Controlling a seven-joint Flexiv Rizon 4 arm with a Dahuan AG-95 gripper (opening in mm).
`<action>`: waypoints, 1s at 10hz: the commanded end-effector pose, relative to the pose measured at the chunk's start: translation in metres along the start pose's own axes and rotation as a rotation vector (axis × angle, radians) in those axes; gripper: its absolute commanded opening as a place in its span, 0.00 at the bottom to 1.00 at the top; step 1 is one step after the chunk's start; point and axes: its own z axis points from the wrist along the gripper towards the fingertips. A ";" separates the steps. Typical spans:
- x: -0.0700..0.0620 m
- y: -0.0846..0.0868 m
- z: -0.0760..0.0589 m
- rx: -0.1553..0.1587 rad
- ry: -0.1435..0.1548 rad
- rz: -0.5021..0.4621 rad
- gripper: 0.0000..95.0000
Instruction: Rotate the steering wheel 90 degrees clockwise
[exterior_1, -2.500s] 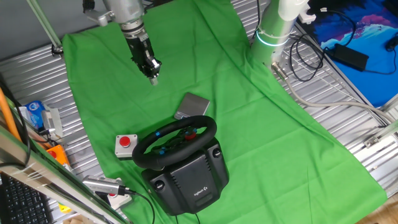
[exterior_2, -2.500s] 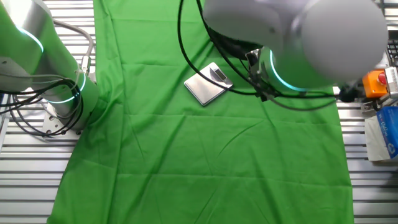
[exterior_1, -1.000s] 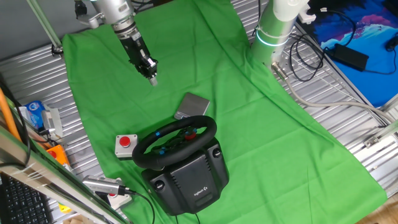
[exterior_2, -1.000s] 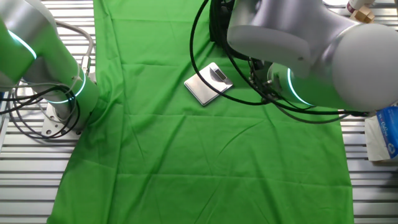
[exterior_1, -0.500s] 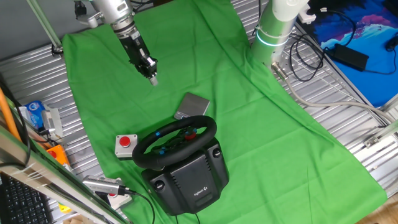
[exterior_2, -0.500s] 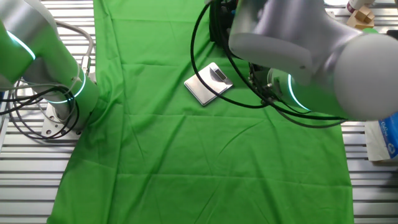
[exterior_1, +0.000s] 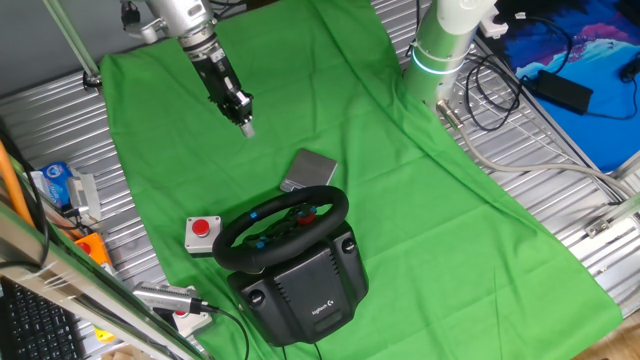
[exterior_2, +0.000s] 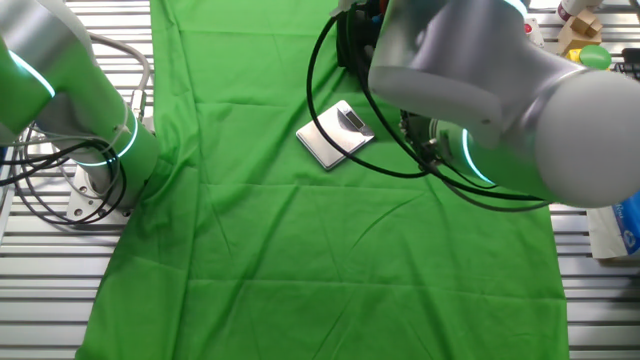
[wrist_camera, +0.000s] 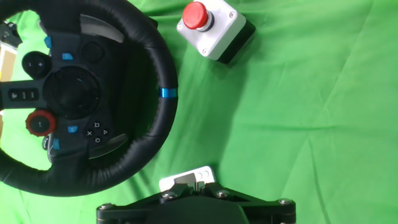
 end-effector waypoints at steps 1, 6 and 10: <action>0.001 0.000 0.000 0.006 0.015 0.030 0.00; 0.001 0.000 0.000 0.000 0.026 0.046 0.00; 0.001 0.001 0.000 -0.004 0.026 0.056 0.00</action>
